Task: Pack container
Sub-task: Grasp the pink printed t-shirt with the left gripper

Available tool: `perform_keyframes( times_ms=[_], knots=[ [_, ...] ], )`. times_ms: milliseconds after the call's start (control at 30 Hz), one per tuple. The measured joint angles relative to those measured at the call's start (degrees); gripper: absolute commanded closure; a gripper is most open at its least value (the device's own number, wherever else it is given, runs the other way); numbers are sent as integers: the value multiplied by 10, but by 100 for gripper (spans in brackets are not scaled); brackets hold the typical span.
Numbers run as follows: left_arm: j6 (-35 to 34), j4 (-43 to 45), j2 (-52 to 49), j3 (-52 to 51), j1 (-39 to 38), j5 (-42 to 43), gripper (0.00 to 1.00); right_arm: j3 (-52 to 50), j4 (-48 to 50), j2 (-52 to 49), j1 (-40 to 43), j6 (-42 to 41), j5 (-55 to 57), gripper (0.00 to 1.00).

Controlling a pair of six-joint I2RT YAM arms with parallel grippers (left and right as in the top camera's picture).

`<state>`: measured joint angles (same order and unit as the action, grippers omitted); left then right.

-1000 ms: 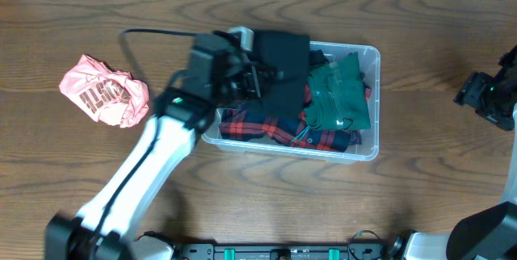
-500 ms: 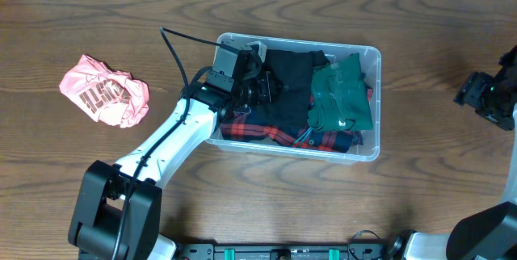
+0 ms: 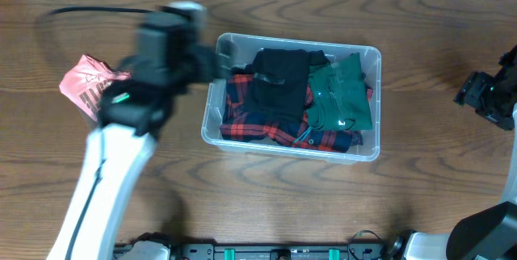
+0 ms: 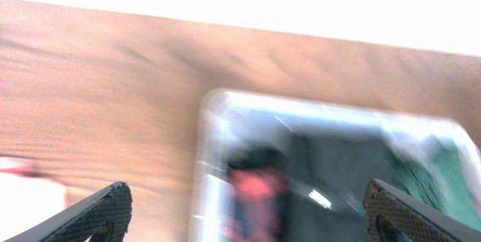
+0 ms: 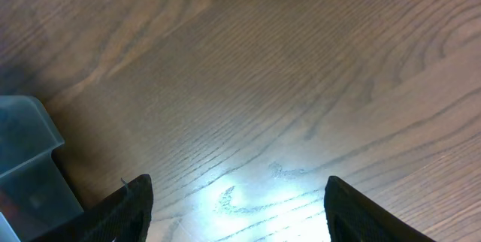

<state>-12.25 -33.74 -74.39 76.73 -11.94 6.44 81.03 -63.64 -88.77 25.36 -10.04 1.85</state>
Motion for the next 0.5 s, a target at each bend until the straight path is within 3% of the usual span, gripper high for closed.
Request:
perform_keyframes(
  times_ms=[200, 500],
  knots=[
    [17, -31, 12, 7, 193, -63, 2, 0, 0, 0, 0, 0, 0, 29],
    [18, 29, -201, 4, 428, 14, 2, 0, 0, 0, 0, 0, 0, 29]
  ],
)
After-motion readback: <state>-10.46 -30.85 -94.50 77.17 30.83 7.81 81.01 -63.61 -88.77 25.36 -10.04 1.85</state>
